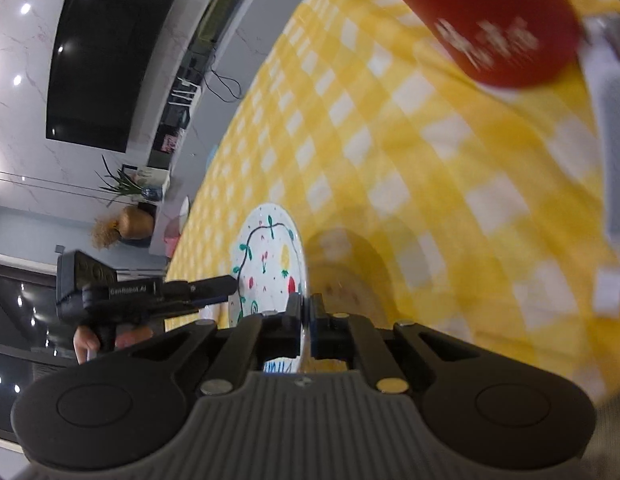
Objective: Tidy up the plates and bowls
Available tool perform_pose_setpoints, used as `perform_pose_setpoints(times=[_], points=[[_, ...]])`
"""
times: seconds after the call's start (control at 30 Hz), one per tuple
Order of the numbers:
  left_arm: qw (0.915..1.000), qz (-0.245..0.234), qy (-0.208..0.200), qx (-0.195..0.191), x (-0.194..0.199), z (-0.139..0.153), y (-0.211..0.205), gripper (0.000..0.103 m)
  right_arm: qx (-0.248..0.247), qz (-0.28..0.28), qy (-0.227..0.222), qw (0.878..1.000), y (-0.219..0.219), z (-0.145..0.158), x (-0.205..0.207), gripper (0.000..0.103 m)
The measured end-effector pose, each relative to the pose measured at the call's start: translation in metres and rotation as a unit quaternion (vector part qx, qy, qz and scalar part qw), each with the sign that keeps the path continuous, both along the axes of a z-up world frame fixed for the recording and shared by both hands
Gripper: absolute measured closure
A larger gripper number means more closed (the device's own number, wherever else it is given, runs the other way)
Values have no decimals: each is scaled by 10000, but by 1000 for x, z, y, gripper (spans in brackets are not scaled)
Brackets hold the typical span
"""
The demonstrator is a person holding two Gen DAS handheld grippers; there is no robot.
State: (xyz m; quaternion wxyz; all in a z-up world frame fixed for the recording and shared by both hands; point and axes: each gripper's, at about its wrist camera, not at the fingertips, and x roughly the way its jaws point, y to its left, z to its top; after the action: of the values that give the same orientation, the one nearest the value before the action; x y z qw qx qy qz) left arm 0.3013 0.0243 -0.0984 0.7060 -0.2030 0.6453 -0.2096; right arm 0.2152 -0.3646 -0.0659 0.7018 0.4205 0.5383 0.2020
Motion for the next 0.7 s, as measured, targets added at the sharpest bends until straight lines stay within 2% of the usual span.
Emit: perform_pose_setpoints(times=[0.17,0.33,0.47,0.57,0.7], points=[[9998,-175,115,67,-10,-8,-11,84,-211,52,217,9995,0,-6,-21,101],[9983,-458,90,340,-17,-14,-25,84,-430,112,325,9985,1,-7,-26,101],[9988,-422,131,230,-17,-18,-23,84,-506,119,508,9974,2,-15,-26,99],[9983,-481,73,310,-18,-16,-25,84,-681,215,386,9967,6,-10,-27,98],[9946,-686,-219,745,-23,-6,-37,84,-1002,334,175,9943,14,-2,-28,98]])
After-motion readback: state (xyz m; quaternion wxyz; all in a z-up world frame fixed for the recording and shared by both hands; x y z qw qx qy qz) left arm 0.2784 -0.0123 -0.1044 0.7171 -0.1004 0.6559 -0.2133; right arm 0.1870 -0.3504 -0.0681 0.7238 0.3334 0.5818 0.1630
